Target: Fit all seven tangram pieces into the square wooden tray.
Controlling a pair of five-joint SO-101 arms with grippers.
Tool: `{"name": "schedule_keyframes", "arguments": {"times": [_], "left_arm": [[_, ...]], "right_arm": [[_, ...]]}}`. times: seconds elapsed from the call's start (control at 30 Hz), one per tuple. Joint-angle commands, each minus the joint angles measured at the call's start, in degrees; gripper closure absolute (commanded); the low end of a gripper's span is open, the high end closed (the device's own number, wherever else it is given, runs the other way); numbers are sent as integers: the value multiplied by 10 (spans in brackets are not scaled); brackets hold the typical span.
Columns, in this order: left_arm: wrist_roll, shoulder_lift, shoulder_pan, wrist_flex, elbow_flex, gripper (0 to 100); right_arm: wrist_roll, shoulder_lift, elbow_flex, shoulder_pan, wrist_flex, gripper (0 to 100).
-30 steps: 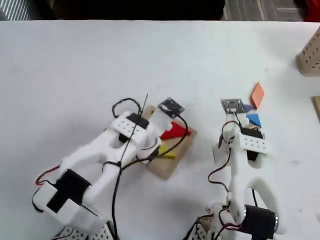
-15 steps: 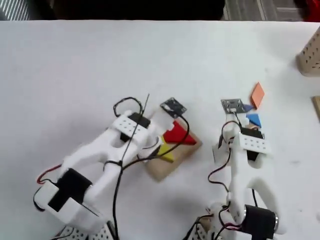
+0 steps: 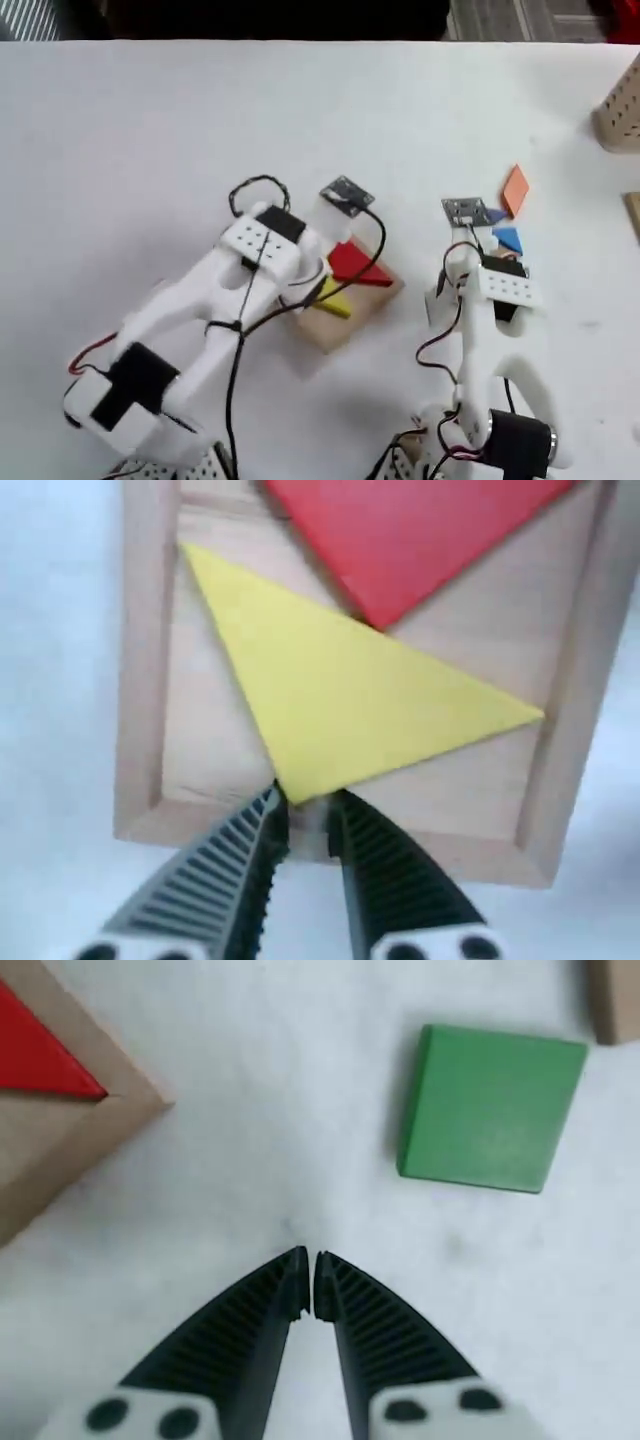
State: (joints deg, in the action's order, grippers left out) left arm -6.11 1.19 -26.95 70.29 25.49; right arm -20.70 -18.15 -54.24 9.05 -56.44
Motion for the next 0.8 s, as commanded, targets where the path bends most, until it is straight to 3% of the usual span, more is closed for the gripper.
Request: {"name": "schedule_keyframes", "arguments": {"times": [0.0,0.1,0.27,0.37,0.5,0.77], "left_arm": [[6,-67,-10,4,1,972],[-4,-58,-10,-2,33,945],[0,-45,17,-39,76,788],[4,-47,44,-70,90,782],[7,-51,47,-55,89,782],[2,-175,-83,-58,153,821]], "right_arm": [[-8,-16,2,-4,4,981],[-8,-16,2,-4,4,981],[-8,-16,2,-3,4,981],[-8,-16,2,-3,3,981],[-8,-16,2,-3,3,981],[-8,-16,2,-4,4,981]]}}
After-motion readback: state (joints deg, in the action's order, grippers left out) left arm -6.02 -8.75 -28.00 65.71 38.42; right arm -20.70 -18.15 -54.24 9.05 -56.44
